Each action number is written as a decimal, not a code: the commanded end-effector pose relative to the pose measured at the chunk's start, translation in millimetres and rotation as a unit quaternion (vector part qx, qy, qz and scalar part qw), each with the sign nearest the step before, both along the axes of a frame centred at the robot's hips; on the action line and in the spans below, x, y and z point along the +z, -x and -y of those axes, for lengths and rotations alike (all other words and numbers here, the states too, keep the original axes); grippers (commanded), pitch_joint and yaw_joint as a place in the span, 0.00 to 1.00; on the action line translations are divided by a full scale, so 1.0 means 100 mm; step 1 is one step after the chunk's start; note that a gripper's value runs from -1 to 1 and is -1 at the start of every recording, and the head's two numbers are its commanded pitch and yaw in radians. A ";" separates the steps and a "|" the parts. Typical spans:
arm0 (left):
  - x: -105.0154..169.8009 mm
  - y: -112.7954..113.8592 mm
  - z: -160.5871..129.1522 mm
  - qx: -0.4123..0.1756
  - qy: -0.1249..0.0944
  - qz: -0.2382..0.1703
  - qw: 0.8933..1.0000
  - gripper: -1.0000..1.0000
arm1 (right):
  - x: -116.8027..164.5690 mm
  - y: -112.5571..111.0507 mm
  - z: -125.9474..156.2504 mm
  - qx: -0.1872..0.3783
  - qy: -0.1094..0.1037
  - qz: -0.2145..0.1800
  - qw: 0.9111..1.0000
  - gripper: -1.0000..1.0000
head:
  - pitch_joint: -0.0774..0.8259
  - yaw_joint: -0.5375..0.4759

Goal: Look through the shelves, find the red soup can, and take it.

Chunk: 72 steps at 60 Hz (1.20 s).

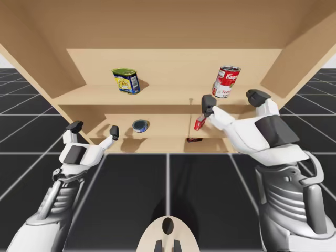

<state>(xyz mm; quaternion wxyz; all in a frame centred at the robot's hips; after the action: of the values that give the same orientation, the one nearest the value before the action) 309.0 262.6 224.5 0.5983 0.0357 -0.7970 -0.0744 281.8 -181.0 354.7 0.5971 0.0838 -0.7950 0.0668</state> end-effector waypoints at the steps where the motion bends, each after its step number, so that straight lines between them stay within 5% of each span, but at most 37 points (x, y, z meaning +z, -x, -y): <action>1: 0.00 0.00 -0.01 -0.001 0.001 0.000 1.000 0.00 | 0.07 -0.34 0.01 -0.019 0.012 -0.009 1.000 0.00 | 0.28 0.26; 21: 0.00 0.00 0.00 -0.003 0.000 -0.005 1.000 0.00 | 0.14 -1.04 0.13 -0.038 0.011 -0.054 0.998 0.00 | 0.29 0.26; 34: 0.01 0.01 0.01 -0.006 0.003 -0.005 1.000 0.00 | 0.06 -1.34 0.13 -0.040 0.038 -0.072 0.996 0.00 | 0.29 0.26; 35: 0.01 0.01 0.01 -0.006 0.003 -0.005 1.000 0.00 | 0.05 -1.34 0.12 -0.044 0.042 -0.069 0.996 0.02 | 0.29 0.26; 37: 0.01 0.02 0.01 -0.006 0.003 -0.005 1.000 0.00 | 0.04 -1.35 0.12 -0.050 0.045 -0.065 0.996 0.27 | 0.30 0.26; 38: 0.01 0.02 0.01 -0.006 0.003 -0.005 1.000 0.00 | 0.04 -1.35 0.12 -0.053 0.041 -0.063 0.996 0.91 | 0.30 0.26; 39: 0.01 0.02 0.01 -0.006 0.003 -0.005 1.000 0.00 | 0.04 -1.35 0.12 -0.052 0.041 -0.064 0.996 0.99 | 0.30 0.26; 57: 0.01 0.02 0.02 -0.006 0.002 -0.005 1.000 0.00 | 0.22 -1.20 0.15 -0.050 0.033 -0.035 0.998 1.00 | 0.30 0.27; 72: 0.02 0.03 0.04 -0.007 0.002 -0.004 1.000 0.00 | 0.47 -0.55 0.08 -0.029 0.048 0.022 0.998 1.00 | 0.31 0.27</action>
<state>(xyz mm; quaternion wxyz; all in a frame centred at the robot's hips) 306.2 259.7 226.1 0.6015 0.0289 -0.7947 -0.0763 377.4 -193.8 375.7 0.6129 0.0190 -0.7874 0.0625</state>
